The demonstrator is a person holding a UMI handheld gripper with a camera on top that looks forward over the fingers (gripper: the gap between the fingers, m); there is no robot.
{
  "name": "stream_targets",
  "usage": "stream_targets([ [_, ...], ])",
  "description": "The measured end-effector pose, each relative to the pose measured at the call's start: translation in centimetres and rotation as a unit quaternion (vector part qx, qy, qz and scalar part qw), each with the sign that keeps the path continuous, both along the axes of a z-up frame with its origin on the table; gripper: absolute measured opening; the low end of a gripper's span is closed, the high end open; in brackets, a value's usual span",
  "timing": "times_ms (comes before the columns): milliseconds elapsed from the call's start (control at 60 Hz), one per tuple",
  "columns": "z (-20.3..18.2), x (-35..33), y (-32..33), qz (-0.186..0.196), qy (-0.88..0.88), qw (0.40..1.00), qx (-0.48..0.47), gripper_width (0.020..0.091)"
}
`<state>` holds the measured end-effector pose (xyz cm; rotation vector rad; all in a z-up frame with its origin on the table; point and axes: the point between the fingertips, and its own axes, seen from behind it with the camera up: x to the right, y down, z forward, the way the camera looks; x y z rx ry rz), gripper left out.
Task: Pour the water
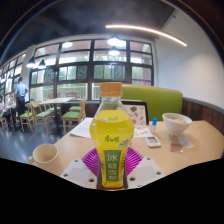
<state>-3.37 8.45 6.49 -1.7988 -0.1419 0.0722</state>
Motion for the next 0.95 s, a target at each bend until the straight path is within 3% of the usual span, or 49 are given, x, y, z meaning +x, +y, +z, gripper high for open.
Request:
stream_targets([
  [200,0.8,0.8,0.2,-0.011,0.011,1.0,0.011,0.029],
  [283,0.8,1.0,0.3,-0.016,0.011,1.0,0.008,0.0357],
  [333,1.1,1.2,0.3,-0.016,0.007,1.0,0.004,0.0463],
  [367,1.2,1.5,0.1,-0.018,0.002,1.0,-0.003,0.0489],
  [467,0.3,1.9,-1.5,-0.024,-0.015,0.999,-0.023,0.0864],
  [533,1.3,1.9,-3.0,-0.025,-0.018,0.999,-0.019,0.0824],
  [750,5.3,2.2,-11.9,-0.037,0.01,0.999,-0.008,0.0832],
  [950,7.4,1.7,-20.4,-0.021,0.03,0.999,-0.007,0.083],
])
